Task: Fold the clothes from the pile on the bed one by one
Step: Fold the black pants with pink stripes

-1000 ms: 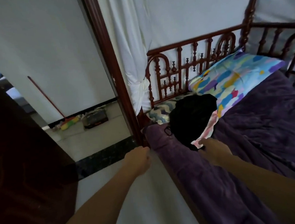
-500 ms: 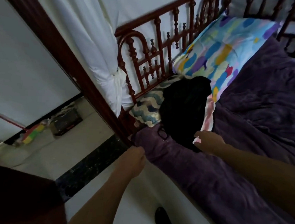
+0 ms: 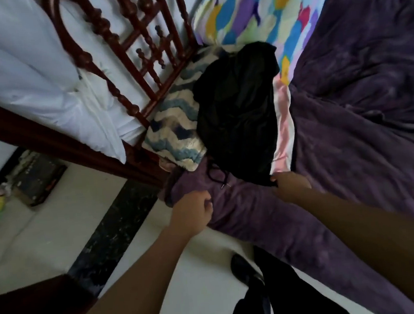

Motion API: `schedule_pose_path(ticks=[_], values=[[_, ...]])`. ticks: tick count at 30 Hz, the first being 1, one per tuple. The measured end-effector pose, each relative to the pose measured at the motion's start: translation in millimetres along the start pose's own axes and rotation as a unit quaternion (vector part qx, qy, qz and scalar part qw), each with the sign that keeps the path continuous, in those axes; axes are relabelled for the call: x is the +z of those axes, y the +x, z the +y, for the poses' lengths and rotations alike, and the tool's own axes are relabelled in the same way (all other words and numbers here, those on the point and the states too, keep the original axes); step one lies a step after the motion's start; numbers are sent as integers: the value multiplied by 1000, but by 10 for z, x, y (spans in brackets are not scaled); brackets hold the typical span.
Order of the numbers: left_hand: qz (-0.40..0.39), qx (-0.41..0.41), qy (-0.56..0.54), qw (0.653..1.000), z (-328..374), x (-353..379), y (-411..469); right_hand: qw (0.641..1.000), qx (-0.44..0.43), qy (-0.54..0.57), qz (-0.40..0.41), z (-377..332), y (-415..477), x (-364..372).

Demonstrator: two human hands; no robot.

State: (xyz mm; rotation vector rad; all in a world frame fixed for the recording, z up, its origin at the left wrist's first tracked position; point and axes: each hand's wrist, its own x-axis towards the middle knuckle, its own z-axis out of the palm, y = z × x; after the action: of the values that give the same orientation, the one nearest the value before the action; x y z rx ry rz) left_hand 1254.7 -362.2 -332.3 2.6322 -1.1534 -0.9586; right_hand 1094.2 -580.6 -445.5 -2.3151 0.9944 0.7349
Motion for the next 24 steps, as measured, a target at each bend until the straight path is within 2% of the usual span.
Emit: schedule_pose_path(ticks=[6, 9, 11, 13, 15, 16, 17, 18, 20, 24], values=[[-21, -2, 25, 999, -10, 310, 762, 1000, 0, 25, -19, 0, 748, 307], [-25, 17, 39, 999, 59, 421, 1090, 999, 9, -32, 12, 53, 887, 458], [-30, 31, 49, 998, 140, 458, 1281, 999, 19, -25, 35, 72, 929, 478], [-40, 54, 64, 996, 236, 464, 1445, 991, 50, 123, 36, 83, 961, 346], [-44, 76, 75, 993, 330, 446, 1602, 948, 75, 310, -16, 121, 965, 127], [-47, 83, 79, 992, 379, 431, 1678, 929, 76, 362, -26, 167, 941, 35], [-55, 83, 83, 992, 421, 418, 1749, 928, 72, 364, -33, 223, 901, -37], [-68, 78, 90, 991, 452, 407, 1811, 944, 62, 321, -35, 276, 856, -90], [-97, 62, 112, 987, 472, 411, 1901, 980, 36, 188, -45, 349, 769, -86], [-121, 70, 156, 978, 346, 522, 1937, 994, -31, 42, -93, 187, 646, 202]])
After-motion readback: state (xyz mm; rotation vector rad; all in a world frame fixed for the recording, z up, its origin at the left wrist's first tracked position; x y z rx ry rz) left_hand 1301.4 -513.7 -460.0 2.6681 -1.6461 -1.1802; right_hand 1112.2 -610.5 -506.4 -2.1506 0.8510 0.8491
